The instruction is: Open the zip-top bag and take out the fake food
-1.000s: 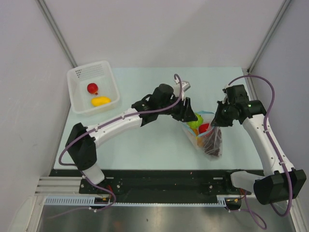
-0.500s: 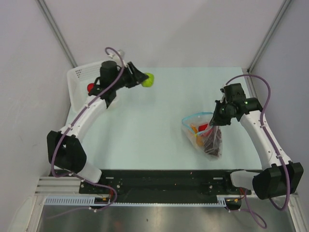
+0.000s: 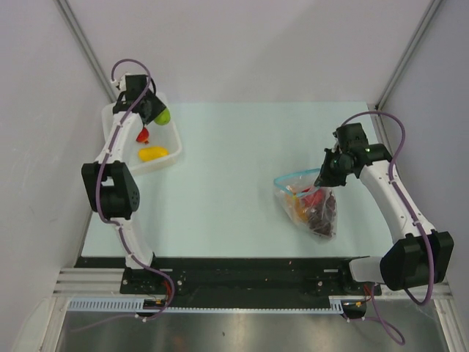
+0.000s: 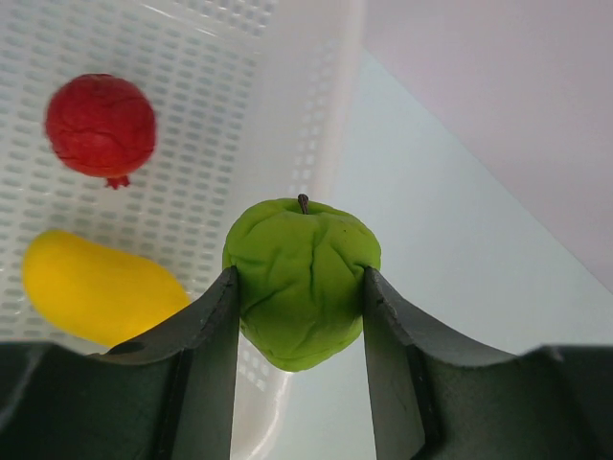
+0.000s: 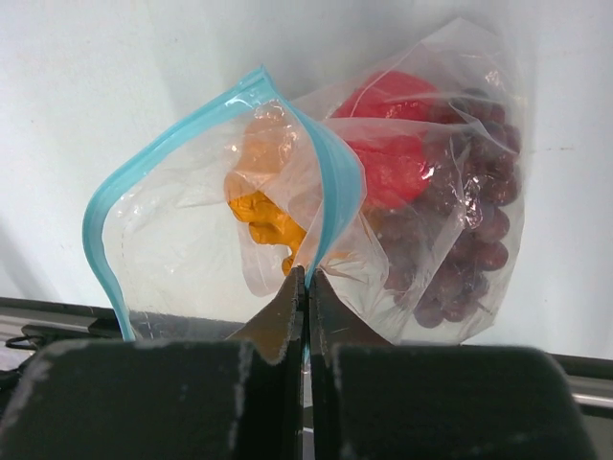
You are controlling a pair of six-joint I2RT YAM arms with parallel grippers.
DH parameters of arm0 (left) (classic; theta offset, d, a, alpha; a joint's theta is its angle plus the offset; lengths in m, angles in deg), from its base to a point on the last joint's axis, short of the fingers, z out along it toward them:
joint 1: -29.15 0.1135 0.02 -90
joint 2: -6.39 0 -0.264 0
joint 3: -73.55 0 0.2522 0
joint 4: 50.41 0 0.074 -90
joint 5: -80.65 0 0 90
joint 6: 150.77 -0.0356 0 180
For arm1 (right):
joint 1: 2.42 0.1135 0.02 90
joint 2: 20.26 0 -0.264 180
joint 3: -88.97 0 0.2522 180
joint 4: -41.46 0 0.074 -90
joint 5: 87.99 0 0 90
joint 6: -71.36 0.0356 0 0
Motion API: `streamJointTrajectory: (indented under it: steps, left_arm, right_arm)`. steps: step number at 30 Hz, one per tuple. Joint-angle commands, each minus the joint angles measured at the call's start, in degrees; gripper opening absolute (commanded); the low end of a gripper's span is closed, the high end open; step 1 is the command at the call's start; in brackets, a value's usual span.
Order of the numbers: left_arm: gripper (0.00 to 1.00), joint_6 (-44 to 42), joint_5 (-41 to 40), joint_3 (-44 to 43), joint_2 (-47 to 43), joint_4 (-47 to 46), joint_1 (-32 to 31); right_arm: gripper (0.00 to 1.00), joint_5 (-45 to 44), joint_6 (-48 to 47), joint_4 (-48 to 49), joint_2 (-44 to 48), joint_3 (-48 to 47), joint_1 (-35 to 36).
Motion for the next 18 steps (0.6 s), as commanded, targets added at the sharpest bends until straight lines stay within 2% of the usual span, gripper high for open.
streamJointTrajectory:
  steps: [1,7,8,9,14,17,18]
  left_arm:
    - [0.0,-1.5,-10.2,-7.1,3.7,7.6,1.7]
    - [0.01,-0.3,-12.7,-15.8,13.5,15.8,2.6]
    - [0.03,-0.4,-12.2,-17.0,15.6,16.3,2.7]
    - [0.09,-0.5,-11.3,-17.4,16.4,16.4,3.2]
    - [0.11,0.0,-6.1,-20.8,21.4,18.1,4.5]
    - [0.17,-0.2,-4.9,-20.6,22.3,17.5,4.6]
    - [0.24,-0.5,-4.5,-20.6,22.6,17.4,4.7]
  right_arm:
    - [0.0,0.3,1.9,3.0,-1.0,0.0,-0.5]
    - [0.0,0.3,3.0,3.6,-1.1,0.0,-0.5]
    - [0.0,0.3,3.2,3.4,-1.0,0.0,-0.5]
    - [0.0,0.2,3.3,3.4,-1.0,0.0,-0.5]
    - [0.0,-0.4,3.4,2.3,-0.3,0.0,-0.4]
    - [0.0,-0.4,3.4,2.0,-0.3,0.0,-0.5]
    - [0.0,-0.4,3.4,2.0,-0.2,0.0,-0.3]
